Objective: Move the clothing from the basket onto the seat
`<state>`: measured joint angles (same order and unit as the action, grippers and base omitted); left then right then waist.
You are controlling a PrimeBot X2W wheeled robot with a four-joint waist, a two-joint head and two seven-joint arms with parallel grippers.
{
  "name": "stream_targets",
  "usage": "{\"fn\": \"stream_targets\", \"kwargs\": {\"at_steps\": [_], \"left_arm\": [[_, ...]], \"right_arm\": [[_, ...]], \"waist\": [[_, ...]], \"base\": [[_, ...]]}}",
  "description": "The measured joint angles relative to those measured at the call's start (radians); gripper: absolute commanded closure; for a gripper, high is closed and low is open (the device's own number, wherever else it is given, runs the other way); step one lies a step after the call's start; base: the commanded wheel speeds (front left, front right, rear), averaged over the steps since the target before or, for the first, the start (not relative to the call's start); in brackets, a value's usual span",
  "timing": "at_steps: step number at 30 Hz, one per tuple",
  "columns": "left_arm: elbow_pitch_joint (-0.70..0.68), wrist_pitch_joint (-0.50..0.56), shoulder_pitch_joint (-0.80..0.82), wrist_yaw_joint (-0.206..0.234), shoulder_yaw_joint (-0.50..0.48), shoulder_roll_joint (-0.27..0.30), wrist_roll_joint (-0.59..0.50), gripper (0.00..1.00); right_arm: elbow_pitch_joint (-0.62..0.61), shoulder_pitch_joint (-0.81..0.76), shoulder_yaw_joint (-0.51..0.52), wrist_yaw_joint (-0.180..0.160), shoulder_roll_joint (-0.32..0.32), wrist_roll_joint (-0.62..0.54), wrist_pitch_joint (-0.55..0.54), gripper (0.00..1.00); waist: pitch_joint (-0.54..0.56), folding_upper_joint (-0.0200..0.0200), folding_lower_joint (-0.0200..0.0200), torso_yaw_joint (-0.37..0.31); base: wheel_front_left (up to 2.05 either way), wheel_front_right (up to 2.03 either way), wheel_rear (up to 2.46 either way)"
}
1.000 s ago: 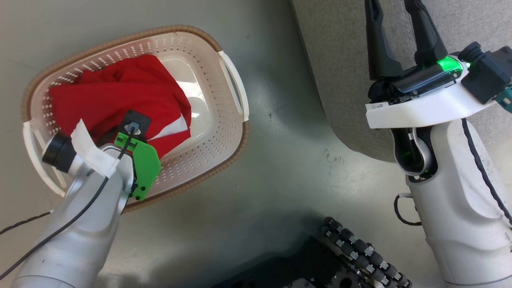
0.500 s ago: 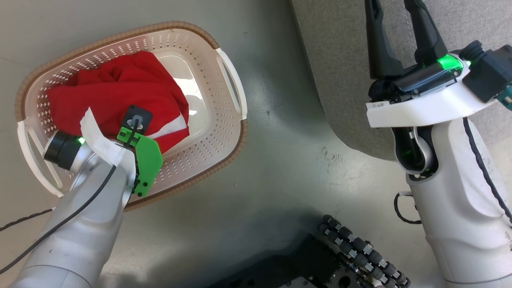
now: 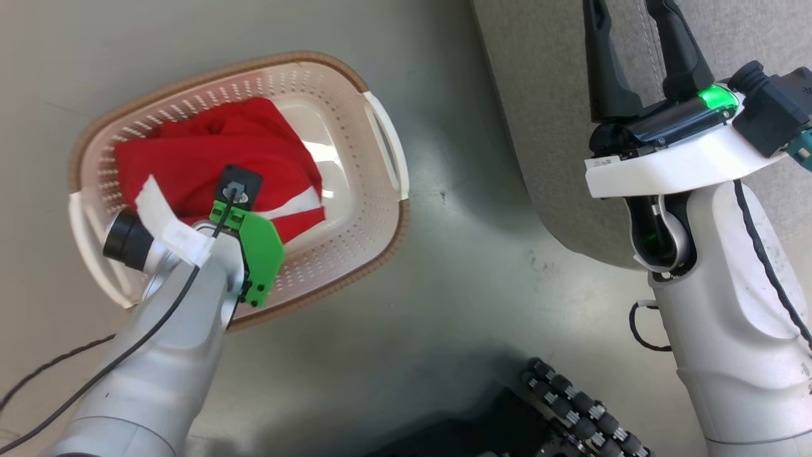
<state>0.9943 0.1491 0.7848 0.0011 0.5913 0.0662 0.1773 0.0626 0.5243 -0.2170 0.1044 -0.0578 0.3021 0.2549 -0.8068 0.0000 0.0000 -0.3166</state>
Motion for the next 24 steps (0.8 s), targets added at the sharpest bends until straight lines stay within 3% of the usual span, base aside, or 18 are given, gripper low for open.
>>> {"fn": "stream_targets", "kwargs": {"at_steps": [24], "left_arm": [[-0.057,-0.293,-0.109,-0.008,-0.104,-0.03,0.208,1.0]], "right_arm": [[0.118,-0.107,0.026,0.01,-0.063,-0.058,0.0,0.0]], "waist": [[0.241,0.0,0.0,0.169]], "base": [[0.0,0.0,0.0]]}}
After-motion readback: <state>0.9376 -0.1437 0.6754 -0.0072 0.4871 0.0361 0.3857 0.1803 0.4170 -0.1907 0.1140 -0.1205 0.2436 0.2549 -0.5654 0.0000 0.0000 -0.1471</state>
